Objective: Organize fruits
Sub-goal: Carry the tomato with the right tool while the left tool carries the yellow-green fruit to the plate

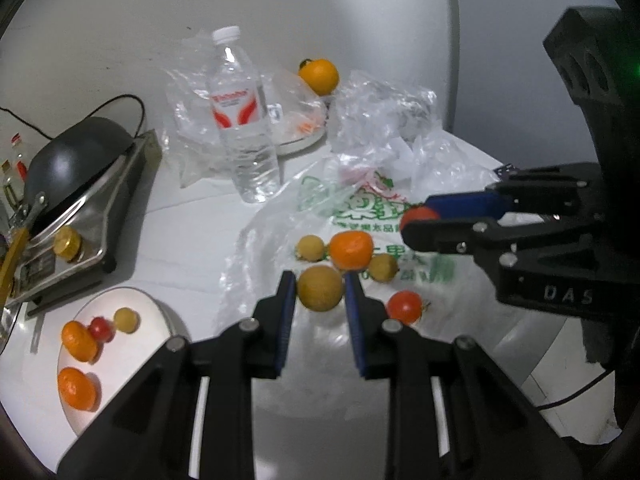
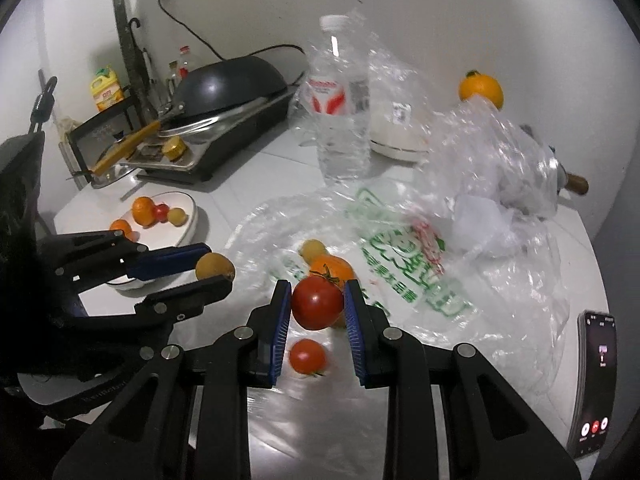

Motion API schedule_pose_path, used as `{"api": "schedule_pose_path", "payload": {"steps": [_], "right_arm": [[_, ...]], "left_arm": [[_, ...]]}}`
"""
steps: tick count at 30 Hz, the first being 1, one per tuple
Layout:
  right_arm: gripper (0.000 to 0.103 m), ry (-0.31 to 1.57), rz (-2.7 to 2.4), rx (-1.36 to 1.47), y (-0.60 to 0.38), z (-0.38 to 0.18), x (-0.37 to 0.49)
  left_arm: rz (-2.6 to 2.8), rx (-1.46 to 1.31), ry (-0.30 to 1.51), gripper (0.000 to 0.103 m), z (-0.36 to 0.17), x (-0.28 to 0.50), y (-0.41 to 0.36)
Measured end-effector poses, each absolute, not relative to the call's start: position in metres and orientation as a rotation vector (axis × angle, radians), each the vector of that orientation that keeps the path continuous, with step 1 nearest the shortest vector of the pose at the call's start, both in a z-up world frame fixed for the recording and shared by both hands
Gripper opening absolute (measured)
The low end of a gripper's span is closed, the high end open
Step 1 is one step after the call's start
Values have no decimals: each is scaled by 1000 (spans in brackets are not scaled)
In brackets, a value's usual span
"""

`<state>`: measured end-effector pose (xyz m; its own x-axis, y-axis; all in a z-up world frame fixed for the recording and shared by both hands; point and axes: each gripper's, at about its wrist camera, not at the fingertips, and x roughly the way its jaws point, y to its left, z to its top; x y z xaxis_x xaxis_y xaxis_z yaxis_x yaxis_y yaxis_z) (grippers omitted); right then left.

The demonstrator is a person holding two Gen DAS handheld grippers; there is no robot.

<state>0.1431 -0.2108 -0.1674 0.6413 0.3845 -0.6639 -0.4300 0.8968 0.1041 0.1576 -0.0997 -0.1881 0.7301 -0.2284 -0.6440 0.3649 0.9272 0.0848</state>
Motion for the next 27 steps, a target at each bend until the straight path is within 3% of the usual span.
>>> {"api": "schedule_pose_path", "payload": {"steps": [27], "right_arm": [[29, 743, 548, -196, -84, -149, 147]], "left_arm": [[-131, 106, 677, 25, -210, 121, 49]]}}
